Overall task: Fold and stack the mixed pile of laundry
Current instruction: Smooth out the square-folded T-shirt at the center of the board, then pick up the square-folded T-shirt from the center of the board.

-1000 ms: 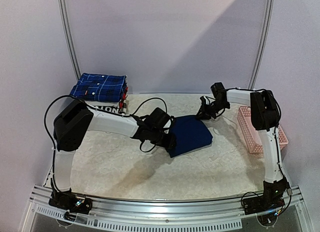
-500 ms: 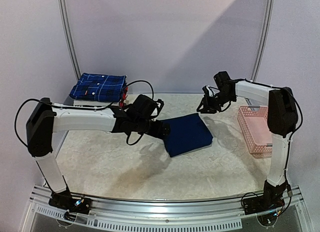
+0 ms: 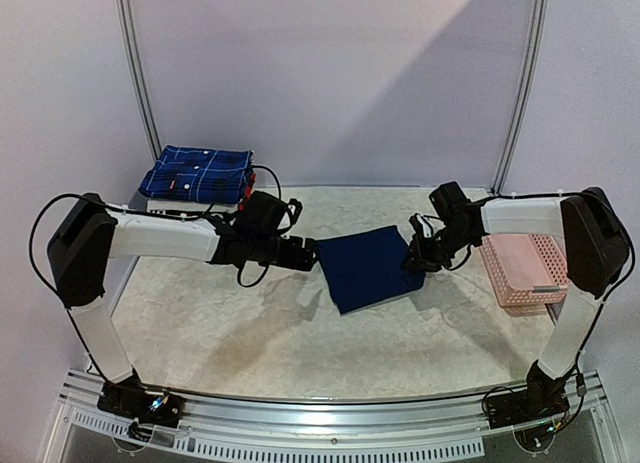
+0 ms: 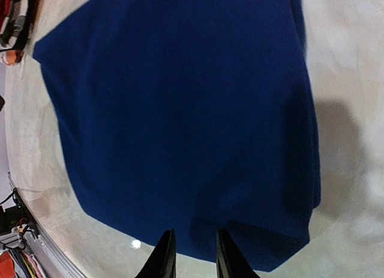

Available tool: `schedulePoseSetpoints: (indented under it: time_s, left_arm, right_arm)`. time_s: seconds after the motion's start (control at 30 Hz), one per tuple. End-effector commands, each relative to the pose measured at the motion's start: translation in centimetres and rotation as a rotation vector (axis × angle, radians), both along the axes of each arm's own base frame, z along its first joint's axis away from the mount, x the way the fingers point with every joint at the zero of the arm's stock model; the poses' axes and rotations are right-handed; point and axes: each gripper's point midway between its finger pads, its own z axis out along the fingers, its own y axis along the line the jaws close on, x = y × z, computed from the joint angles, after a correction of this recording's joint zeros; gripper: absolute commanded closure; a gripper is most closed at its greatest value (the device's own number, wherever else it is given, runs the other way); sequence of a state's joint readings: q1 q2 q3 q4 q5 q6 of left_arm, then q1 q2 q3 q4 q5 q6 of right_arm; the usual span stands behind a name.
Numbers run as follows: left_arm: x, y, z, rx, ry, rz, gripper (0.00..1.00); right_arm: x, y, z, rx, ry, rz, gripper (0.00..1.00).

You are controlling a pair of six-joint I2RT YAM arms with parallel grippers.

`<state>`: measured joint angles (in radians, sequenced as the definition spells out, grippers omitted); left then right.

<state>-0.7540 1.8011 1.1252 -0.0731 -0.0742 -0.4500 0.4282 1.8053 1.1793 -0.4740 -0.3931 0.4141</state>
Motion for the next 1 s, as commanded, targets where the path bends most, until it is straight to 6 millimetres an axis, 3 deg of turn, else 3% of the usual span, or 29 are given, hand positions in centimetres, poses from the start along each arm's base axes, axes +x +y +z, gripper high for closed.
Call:
schedulePoseSetpoints:
  time_s: [0.0, 0.17, 0.3, 0.7, 0.97]
  left_arm:
    - [1.5, -1.5, -1.0, -0.106, 0.037, -0.015, 0.11]
    - [2.8, -2.1, -2.2, -0.108, 0.071, -0.012, 0.15]
    - [3.4, -2.2, -4.8, -0.081, 0.135, 0.003, 0.17]
    - [7.4, -2.5, -7.5, -0.137, 0.183, 0.062, 0.27]
    - [8.2, -3.2, -9.5, -0.151, 0.230, 0.074, 0.40]
  right_arm:
    - [-0.2, -1.3, -1.3, -0.031, -0.028, -0.058, 0.77]
    - [-1.3, -2.7, -4.1, -0.100, 0.013, -0.085, 0.79]
    - [-2.1, -3.4, -5.5, -0.123, 0.034, -0.091, 0.79]
    - [-3.0, -3.5, -7.0, -0.117, 0.059, -0.089, 0.79]
    - [-3.4, -3.5, -7.5, -0.113, 0.071, -0.088, 0.80]
